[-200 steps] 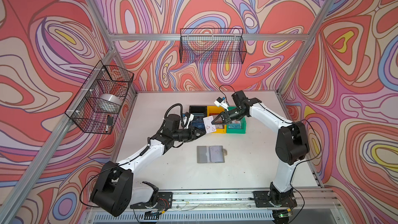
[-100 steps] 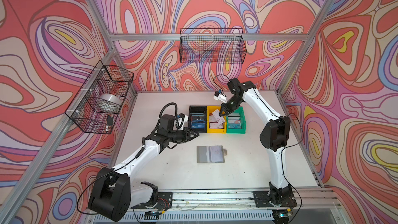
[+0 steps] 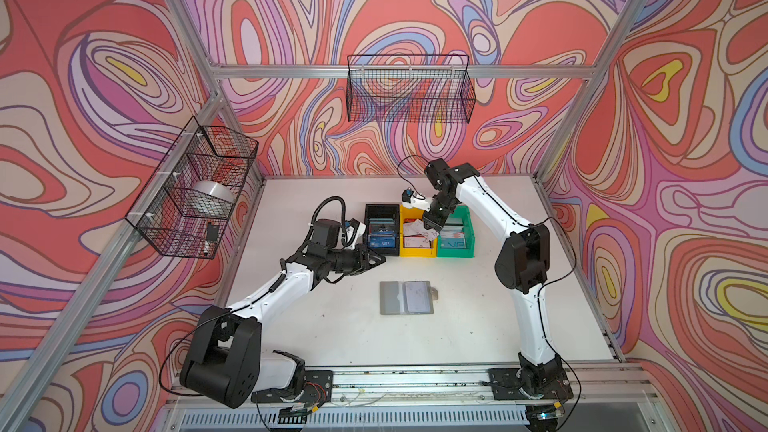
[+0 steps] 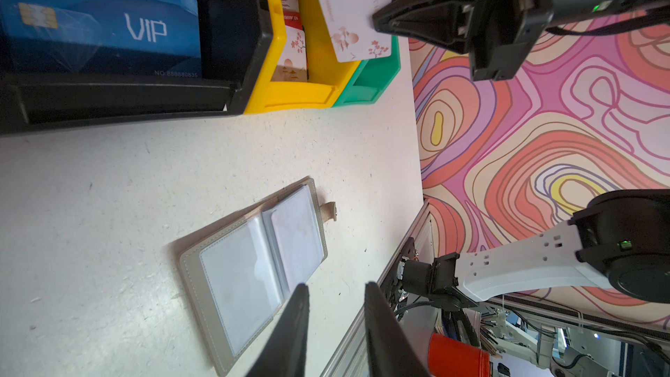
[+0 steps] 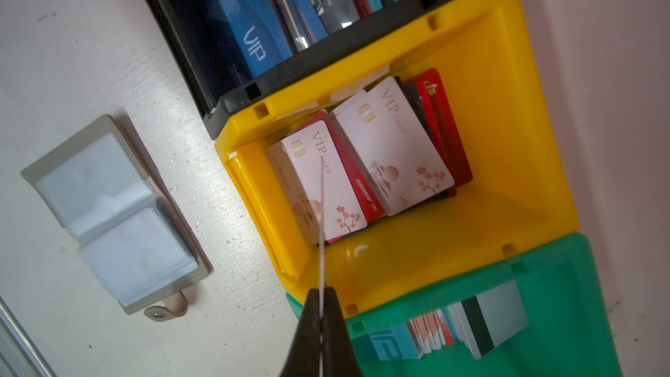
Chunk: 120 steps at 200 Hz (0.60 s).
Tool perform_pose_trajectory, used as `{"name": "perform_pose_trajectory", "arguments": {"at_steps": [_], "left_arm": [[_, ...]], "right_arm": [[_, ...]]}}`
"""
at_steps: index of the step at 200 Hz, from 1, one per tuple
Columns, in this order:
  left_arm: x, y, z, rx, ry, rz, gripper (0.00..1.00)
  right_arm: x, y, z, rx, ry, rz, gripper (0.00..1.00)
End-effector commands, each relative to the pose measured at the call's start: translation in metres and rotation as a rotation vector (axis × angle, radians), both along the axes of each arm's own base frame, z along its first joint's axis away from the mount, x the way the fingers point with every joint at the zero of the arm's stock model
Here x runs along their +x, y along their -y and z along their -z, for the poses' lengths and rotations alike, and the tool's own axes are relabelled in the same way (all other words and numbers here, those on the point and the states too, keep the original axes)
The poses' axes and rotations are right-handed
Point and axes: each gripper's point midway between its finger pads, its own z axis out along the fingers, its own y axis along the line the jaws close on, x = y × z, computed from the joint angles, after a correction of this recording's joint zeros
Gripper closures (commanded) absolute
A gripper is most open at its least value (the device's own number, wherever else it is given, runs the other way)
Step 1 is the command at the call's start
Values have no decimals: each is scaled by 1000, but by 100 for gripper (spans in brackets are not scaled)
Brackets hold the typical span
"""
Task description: Take the credit cards out of the card holder
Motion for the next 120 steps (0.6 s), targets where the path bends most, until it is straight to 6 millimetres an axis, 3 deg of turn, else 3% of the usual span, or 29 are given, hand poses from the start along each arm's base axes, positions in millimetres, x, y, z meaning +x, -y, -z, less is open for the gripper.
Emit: {"name": "perform_pose_trajectory", "arguments": {"at_steps": [1,120], "left_arm": [[5,1,-10,-20,36,10,70],[2,-3,-10,-16,44,-7,70]], "right_arm": [[1,-8,-7,-39,106,-132,100],[2,-15,26,-125,126,-249,100]]}}
